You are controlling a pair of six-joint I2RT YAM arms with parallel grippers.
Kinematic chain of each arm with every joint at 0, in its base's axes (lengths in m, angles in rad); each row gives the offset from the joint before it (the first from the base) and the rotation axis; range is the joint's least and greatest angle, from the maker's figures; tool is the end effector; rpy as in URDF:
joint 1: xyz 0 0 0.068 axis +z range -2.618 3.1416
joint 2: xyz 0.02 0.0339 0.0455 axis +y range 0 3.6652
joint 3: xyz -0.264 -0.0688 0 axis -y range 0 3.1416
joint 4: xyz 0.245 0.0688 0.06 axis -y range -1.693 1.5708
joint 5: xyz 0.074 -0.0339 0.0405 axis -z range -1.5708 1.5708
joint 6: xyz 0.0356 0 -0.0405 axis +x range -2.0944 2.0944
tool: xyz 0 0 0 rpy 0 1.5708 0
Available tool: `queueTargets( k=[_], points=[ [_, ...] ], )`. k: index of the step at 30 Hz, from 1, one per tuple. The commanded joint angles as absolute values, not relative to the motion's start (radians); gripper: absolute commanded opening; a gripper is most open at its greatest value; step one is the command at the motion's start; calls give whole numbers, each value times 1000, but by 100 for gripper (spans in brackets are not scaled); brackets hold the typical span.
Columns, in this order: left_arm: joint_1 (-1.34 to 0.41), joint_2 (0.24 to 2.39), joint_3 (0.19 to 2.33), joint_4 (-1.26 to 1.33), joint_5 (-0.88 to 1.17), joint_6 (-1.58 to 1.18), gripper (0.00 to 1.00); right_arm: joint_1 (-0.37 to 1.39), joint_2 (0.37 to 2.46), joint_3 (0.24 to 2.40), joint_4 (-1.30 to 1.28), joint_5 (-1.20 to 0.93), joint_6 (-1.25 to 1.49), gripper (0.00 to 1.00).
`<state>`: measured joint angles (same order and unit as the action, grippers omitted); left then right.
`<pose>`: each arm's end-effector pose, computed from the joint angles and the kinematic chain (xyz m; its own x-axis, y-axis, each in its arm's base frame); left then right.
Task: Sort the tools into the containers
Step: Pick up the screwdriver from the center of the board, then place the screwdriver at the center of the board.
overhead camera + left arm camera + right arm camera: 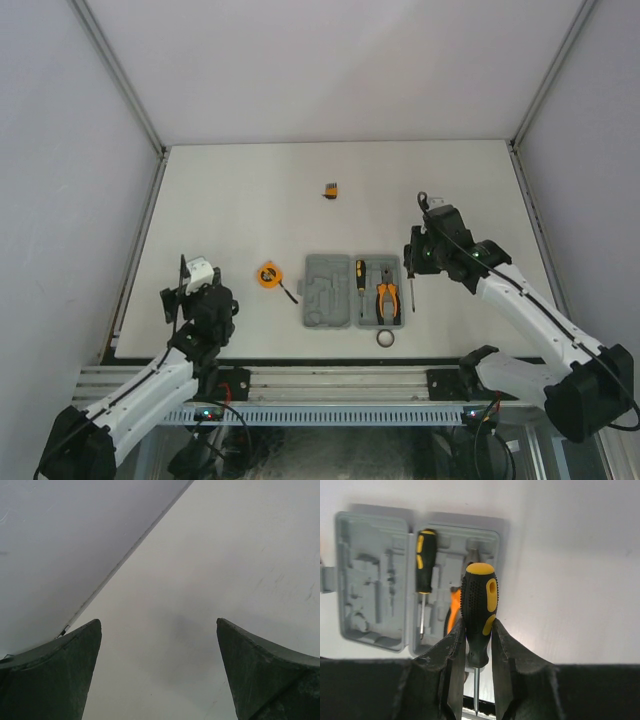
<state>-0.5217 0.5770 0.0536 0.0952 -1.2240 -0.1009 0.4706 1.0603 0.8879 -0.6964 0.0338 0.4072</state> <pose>0.1201 -0.0304 0.1513 -0.3005 0.1332 -0.9444 -0.6057 0.7382 0.2969 0.1908 0.0957 0.2773 -0.7967 0.0388 -0.6032 -0.1287 0.9641 0.2320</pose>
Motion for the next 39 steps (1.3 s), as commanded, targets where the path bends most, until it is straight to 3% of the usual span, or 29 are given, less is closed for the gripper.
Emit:
queueTargets(
  k=[1, 7, 15, 26, 39],
  points=[
    [-527, 598, 129, 121, -1196, -95, 100, 433, 1104, 867, -661, 75, 419, 1],
    [-527, 458, 34, 267, -1180, -40, 100, 411, 1143, 854, -605, 9, 426, 1],
    [-528, 85, -35, 114, -1069, 2, 100, 411, 1127, 852, -591, -21, 426, 1],
    [-528, 109, -37, 130, -1027, 17, 100, 383, 1194, 828, -553, -10, 396, 1],
    [-524, -158, -68, -25, -894, 59, 100, 301, 1423, 869, -519, 109, 412, 1]
  ],
)
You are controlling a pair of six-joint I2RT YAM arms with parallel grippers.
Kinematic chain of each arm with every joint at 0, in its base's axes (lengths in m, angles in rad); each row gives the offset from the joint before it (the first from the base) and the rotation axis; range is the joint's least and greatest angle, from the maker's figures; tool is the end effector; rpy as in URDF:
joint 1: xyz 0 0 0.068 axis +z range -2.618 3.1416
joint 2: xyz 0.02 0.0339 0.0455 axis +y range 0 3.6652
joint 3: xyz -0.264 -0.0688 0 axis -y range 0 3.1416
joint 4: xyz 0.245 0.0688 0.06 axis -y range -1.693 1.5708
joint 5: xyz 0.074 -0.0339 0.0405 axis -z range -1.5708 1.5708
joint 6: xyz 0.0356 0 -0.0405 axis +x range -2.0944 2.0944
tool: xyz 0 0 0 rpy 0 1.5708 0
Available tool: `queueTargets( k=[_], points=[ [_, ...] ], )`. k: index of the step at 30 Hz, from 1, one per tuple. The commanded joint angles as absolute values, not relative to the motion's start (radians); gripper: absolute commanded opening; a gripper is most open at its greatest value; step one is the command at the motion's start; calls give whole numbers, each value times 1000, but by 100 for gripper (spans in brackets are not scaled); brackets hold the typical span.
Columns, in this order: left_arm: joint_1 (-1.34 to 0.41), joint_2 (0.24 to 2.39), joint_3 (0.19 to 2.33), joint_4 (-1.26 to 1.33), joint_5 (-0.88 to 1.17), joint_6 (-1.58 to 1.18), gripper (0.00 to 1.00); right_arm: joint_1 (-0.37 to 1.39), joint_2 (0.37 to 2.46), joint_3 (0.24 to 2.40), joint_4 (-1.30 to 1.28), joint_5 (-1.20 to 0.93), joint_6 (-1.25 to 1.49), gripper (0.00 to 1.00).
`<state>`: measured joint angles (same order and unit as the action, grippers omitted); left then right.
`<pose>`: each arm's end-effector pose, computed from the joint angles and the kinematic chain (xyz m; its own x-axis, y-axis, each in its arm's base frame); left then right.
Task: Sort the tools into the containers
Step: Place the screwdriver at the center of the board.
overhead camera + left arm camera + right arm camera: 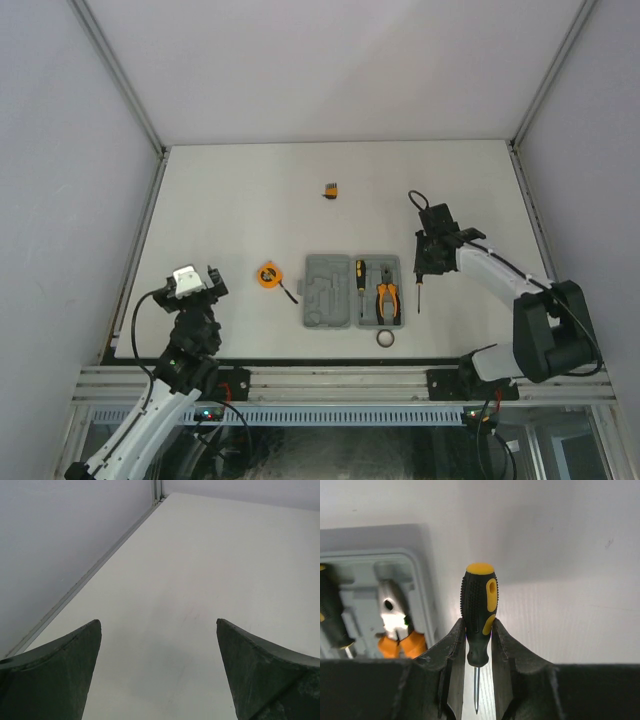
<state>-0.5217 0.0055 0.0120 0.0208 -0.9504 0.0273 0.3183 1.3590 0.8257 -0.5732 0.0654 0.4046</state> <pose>0.0970 -0.0224 0.1791 0.0123 0.0112 -0.9999 -0.4159 0.9094 0.0051 0.2429 0.0776 0.2008 -0.8926 0.1195 -0.4346 0.0728 0.9898 0.1226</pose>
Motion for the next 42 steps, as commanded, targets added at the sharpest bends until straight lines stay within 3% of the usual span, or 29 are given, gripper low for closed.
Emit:
queueTargets(
  k=[1, 10, 14, 18, 21, 30, 42],
  points=[
    [-525, -156, -67, -26, -894, 58, 100, 297, 1446, 874, -514, 108, 415, 1],
    [-525, -143, -64, -15, -958, 36, 100, 268, 1539, 894, -470, 121, 422, 2],
    [-525, -97, -60, 10, -1050, -1, 100, 269, 1573, 895, -469, 116, 421, 7],
    [-525, -116, -52, -25, -854, 69, 100, 277, 1590, 887, -458, 78, 428, 17],
    [-525, -157, -46, -69, -788, 85, 100, 290, 1583, 873, -445, 58, 437, 19],
    [-524, -196, -58, -77, -830, 75, 100, 307, 1569, 807, -390, 3, 454, 24],
    [-523, -203, -70, -57, -877, 63, 100, 337, 1557, 775, -384, -10, 467, 44]
  ],
)
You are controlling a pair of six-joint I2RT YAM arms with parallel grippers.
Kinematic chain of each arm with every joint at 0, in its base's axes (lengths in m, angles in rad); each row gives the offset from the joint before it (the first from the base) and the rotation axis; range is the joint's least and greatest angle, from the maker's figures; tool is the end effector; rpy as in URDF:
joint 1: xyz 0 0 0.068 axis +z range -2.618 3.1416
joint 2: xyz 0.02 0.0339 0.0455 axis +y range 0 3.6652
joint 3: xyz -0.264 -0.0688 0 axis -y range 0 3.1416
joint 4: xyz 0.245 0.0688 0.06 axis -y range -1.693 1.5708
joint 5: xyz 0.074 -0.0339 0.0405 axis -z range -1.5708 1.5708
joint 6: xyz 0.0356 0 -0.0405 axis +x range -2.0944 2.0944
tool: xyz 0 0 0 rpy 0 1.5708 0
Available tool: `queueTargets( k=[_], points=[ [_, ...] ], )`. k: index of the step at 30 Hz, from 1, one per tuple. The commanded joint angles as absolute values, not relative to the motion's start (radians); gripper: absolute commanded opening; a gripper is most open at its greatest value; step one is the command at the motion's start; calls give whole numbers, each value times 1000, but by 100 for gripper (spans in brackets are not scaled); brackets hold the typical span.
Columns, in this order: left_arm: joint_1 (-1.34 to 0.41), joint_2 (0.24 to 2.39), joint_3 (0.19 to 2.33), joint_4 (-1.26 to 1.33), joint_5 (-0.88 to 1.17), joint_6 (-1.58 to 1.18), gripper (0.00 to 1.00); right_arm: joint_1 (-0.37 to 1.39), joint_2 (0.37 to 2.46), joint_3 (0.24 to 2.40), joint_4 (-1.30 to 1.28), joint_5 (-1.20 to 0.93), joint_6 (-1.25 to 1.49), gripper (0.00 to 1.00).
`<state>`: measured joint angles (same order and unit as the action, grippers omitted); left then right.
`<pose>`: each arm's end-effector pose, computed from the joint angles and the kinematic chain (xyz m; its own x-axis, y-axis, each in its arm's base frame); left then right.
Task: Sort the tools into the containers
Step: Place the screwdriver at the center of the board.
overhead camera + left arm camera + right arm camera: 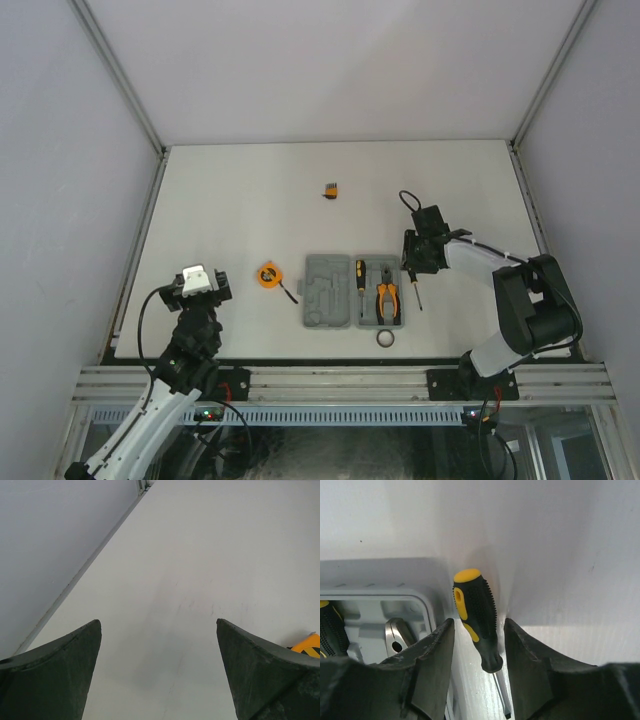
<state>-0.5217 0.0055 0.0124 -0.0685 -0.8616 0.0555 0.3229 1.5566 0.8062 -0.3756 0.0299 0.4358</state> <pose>0.0981 -0.0252 0.1707 -0.0717 0.0829 -0.9940 -0.3287 0.9389 0.1020 0.2692 0.0890 0.1554 -0.9048 0.1422 -0.4014 0.0849 0.9839 0.1572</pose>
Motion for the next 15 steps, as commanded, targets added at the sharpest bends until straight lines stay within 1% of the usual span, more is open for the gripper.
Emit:
queueTargets(
  k=[1, 9, 13, 15],
  points=[
    [-522, -203, -71, -57, -877, 64, 100, 340, 1556, 775, -388, -5, 469, 46],
    [-522, -209, -71, -61, -879, 64, 100, 336, 1496, 769, -427, 46, 476, 55],
    [-523, -207, -71, -60, -879, 63, 100, 324, 1447, 770, -436, 48, 476, 68],
    [-523, -206, -71, -60, -879, 63, 100, 319, 1424, 769, -445, 50, 476, 70]
  ],
)
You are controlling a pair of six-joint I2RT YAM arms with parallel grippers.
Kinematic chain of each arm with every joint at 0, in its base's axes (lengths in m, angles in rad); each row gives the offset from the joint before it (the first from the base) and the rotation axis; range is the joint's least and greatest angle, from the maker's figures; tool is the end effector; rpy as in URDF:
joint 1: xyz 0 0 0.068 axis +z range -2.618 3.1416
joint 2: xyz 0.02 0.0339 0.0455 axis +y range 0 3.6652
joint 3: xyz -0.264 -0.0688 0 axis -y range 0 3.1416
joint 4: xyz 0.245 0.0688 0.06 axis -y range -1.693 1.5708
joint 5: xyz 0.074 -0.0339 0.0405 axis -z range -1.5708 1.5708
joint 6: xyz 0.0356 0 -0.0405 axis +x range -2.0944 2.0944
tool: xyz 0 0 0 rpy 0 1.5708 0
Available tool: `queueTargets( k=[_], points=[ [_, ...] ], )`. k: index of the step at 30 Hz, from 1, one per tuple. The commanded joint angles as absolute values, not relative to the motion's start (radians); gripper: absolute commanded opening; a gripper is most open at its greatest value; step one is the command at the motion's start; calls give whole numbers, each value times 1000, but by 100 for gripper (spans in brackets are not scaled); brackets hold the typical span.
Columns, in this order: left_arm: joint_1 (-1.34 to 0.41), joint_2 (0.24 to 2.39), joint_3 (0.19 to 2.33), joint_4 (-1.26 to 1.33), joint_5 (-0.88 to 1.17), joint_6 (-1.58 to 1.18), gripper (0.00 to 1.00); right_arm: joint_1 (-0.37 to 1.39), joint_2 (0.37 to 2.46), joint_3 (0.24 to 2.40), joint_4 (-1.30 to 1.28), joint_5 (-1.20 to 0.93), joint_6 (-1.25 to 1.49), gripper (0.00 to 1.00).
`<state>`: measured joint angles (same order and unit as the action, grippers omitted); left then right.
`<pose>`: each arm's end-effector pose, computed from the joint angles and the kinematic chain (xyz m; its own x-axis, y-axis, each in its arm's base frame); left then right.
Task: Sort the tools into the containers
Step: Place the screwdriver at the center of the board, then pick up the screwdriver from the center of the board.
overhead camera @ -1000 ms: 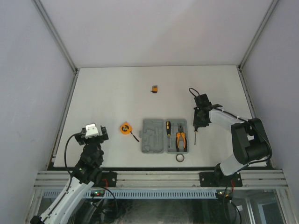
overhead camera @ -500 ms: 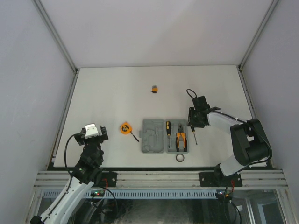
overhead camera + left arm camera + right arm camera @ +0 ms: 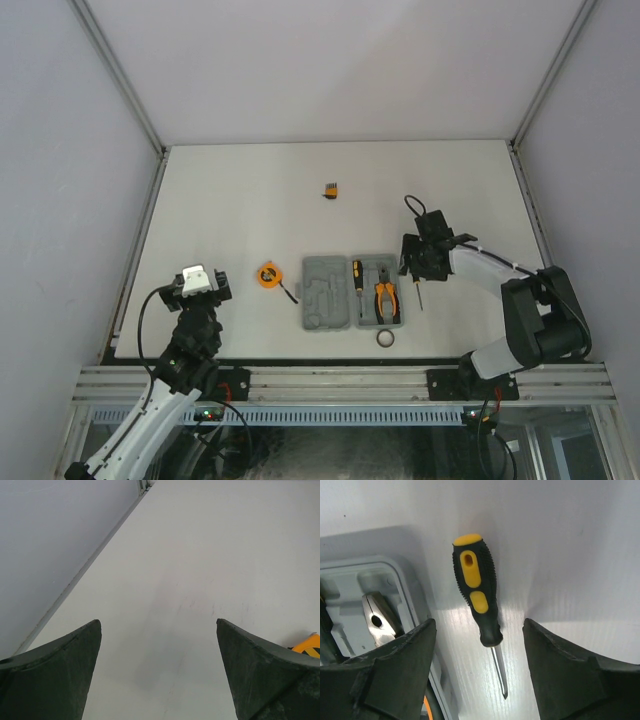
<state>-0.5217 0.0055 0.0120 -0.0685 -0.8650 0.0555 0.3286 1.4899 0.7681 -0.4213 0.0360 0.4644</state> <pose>0.0980 -0.0251 0.1705 -0.0722 0.0830 -0.9939 -0.3318 0.9378 0.1025 0.2538 0.0852 0.1601 -0.9081 0.1633 -0.3855 0.1100 0.9815 0.1565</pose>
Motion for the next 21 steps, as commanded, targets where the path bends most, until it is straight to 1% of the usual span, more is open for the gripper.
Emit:
queueTargets(
  k=[1, 7, 11, 12, 14, 16, 21],
  points=[
    [-523, -207, -71, -61, -879, 63, 100, 317, 1411, 770, -450, 56, 475, 71],
    [-523, -207, -71, -60, -879, 63, 100, 278, 1354, 771, -484, 55, 477, 71],
    [-523, -206, -71, -60, -879, 63, 100, 262, 1332, 768, -487, 45, 521, 70],
    [-522, -206, -71, -60, -879, 63, 100, 253, 1333, 771, -485, 28, 542, 68],
    [-523, -207, -71, -60, -879, 63, 100, 239, 1327, 771, -490, 23, 621, 65],
    [-523, -206, -71, -60, -879, 63, 100, 239, 1310, 769, -488, 56, 729, 65],
    [-523, -205, -71, -60, -879, 64, 100, 273, 1228, 731, -430, 59, 1016, 66]
  ],
)
